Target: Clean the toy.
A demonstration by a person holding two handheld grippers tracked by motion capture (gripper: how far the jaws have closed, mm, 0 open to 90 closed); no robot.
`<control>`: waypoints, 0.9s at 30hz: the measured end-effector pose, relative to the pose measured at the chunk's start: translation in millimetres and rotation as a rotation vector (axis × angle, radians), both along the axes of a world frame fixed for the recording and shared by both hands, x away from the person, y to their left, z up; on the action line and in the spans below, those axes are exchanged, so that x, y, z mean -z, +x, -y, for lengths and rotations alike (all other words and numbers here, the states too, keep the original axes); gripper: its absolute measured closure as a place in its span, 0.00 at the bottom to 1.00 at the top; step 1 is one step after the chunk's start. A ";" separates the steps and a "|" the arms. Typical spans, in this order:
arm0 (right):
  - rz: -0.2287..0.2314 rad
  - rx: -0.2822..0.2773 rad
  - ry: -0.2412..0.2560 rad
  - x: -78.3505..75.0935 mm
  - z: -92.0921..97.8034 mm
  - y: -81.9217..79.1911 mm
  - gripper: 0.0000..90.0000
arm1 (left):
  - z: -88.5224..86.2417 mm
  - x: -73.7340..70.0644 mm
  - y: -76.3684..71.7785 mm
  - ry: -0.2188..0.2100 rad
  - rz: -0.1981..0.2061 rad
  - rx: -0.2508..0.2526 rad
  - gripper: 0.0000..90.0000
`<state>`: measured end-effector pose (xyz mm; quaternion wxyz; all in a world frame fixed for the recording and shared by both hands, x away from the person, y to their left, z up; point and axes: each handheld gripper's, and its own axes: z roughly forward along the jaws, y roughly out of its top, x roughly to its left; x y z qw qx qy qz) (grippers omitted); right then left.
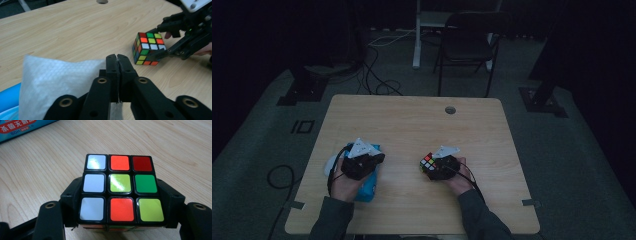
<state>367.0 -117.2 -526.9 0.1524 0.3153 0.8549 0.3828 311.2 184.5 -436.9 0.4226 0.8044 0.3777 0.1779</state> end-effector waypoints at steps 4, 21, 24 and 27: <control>-0.001 0.000 0.001 0.0 0.2 0.0 0.37 | -9.4 -1.3 -3.0 -0.031 -0.005 -0.011 0.76; 0.001 -0.004 0.000 0.3 0.1 0.2 0.37 | -49.7 33.4 -9.2 0.170 -0.042 -0.193 0.49; 0.002 -0.004 0.001 0.4 0.1 0.2 0.37 | -47.4 37.8 -4.4 0.162 -0.050 -0.193 0.48; 0.000 -0.004 0.001 0.4 0.1 0.1 0.37 | -42.4 39.8 0.9 0.184 -0.066 -0.191 0.52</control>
